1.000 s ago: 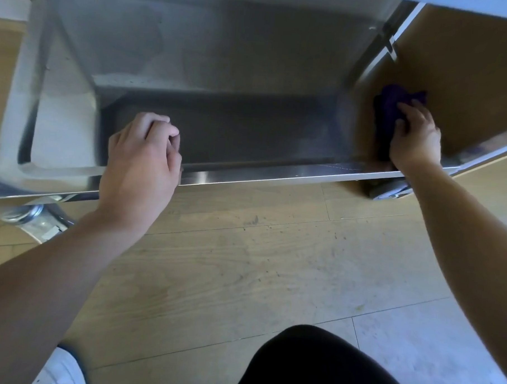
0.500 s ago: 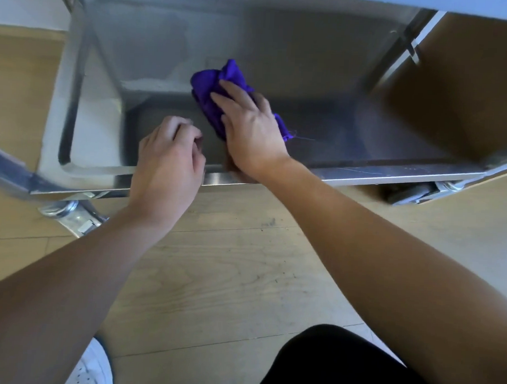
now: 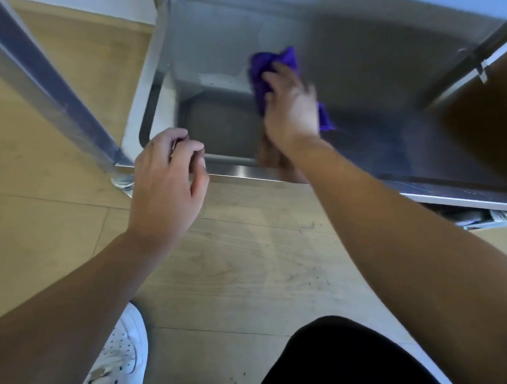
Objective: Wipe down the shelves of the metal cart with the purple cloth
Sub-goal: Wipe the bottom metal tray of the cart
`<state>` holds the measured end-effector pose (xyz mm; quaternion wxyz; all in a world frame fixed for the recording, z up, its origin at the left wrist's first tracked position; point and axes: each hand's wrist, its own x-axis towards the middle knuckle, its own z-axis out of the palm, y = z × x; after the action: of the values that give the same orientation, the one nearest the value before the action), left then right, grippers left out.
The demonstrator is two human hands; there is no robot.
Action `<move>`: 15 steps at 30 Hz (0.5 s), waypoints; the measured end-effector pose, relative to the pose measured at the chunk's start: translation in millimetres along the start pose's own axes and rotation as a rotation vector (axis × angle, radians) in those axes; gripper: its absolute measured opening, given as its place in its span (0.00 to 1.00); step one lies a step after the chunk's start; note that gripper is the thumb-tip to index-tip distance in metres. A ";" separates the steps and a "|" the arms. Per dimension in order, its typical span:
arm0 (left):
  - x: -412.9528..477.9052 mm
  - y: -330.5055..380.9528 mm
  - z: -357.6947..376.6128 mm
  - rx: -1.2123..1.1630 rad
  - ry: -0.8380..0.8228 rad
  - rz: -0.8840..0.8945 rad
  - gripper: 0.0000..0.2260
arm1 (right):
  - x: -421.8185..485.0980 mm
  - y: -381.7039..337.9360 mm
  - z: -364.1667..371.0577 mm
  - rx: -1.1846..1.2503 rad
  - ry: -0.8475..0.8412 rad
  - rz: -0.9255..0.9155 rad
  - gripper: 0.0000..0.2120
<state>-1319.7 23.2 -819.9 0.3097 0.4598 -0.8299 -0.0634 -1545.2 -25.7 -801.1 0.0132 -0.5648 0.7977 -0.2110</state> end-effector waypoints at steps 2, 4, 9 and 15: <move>4.2 -1.8 1.2 -0.003 0.022 -0.001 0.08 | -14.4 -41.4 14.3 0.065 -0.034 -0.195 0.20; 9.1 -3.0 1.5 0.002 0.025 -0.009 0.07 | -22.1 -58.5 17.8 0.091 -0.072 -0.298 0.18; 12.9 -12.6 -2.7 -0.047 0.040 0.003 0.06 | 8.7 -18.0 10.1 0.031 -0.056 -0.292 0.19; 4.1 -17.4 -7.5 -0.068 0.092 -0.065 0.06 | 13.3 -43.4 12.9 0.077 -0.071 -0.094 0.20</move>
<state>-1304.4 11.3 -818.8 0.3609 0.4779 -0.7968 -0.0804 -1507.8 -53.7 -794.7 0.0533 -0.6080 0.7605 -0.2215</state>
